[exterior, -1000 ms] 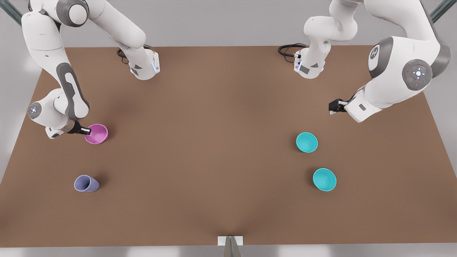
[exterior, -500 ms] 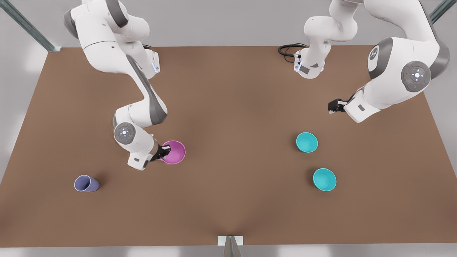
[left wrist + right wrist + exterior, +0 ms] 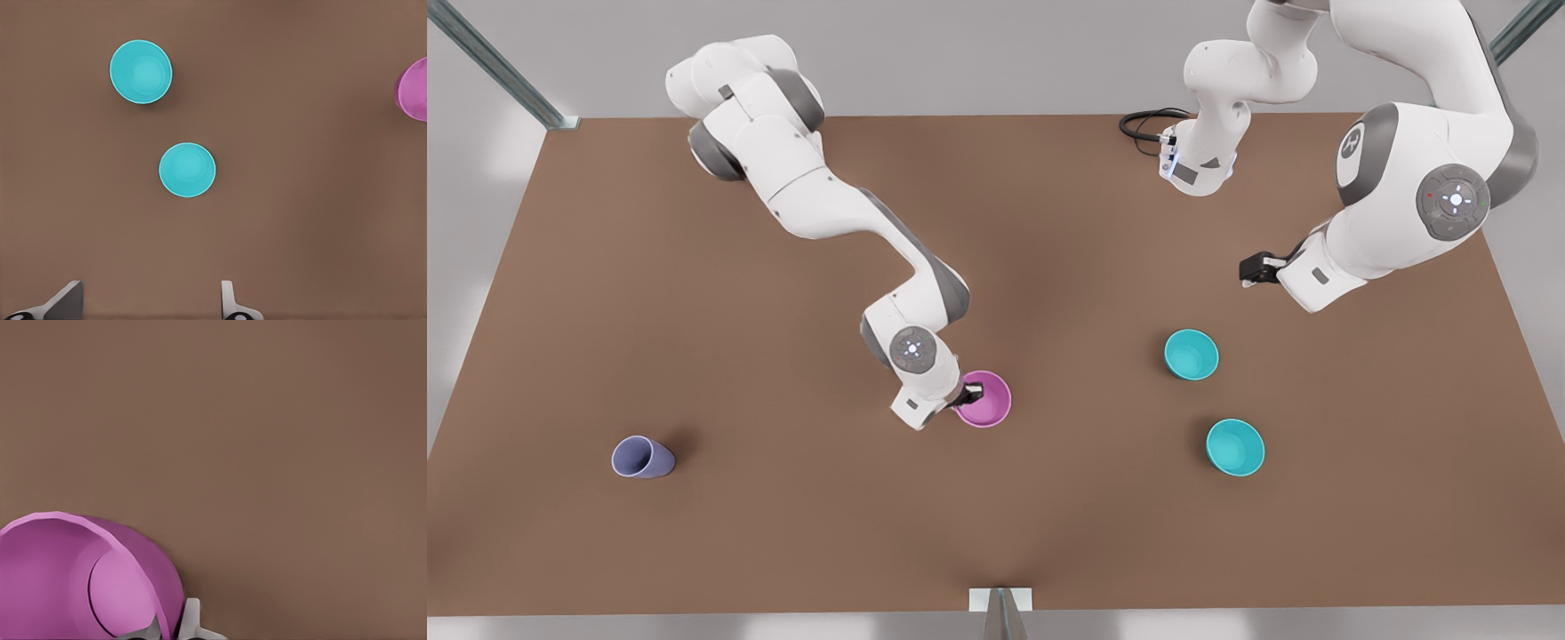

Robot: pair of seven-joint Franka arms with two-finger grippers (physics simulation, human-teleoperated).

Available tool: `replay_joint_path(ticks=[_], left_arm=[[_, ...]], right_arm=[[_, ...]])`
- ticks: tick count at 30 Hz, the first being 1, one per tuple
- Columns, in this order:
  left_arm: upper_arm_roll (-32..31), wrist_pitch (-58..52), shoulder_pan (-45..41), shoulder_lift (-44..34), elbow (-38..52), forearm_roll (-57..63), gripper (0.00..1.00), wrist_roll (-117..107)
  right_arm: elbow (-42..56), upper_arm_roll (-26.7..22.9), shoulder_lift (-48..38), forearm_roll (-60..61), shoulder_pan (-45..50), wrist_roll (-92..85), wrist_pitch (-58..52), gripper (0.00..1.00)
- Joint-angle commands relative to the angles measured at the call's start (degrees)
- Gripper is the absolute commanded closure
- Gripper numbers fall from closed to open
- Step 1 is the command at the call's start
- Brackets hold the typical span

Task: Stack the blue bowl on the pink bowl

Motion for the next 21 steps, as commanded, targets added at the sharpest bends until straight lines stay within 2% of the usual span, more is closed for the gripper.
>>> replay_joint_path(ticks=[1,8,9,10,14,17,18,19,21], left_arm=[[0.0,0.1,0.2,0.0,0.0,0.0,0.0,0.0],[-0.5,-0.3,0.0,-0.7,0.2,0.0,0.0,-0.9],[-0.5,-0.4,0.0,-0.7,0.2,0.0,0.0,-1.0],[-0.4,-0.3,0.1,-0.7,0.7,0.0,0.0,-1.0],[-0.3,-0.3,0.2,-0.5,1.0,0.2,0.0,-1.4],[-0.2,0.0,0.4,-0.1,1.3,0.3,0.0,-1.4],[-0.2,0.1,0.6,0.0,1.3,0.3,0.0,-1.4],[0.0,0.1,1.4,0.6,1.2,-0.4,0.0,-1.4],[0.0,0.1,2.1,2.3,1.2,-0.4,0.0,-2.3]], right_arm=[[0.2,0.0,1.4,-0.6,0.5,30.7,5.2,0.79],[1.5,-0.1,5.2,-3.0,1.6,30.4,7.4,0.79],[1.3,-0.1,5.3,-3.7,1.8,30.4,7.5,0.2],[1.1,-0.1,5.3,-4.4,1.9,30.5,7.4,0.0],[1.5,0.4,2.3,-3.7,-0.4,30.3,6.6,0.0],[1.6,0.6,-1.9,-1.7,-2.8,29.7,0.5,0.0],[1.6,0.6,-4.3,-0.5,-4.9,25.2,-4.6,0.0],[1.4,0.5,-6.6,0.5,-9.9,13.2,-13.9,0.0],[1.9,0.6,-9.8,3.9,-21.7,-13.1,-23.9,0.0]])
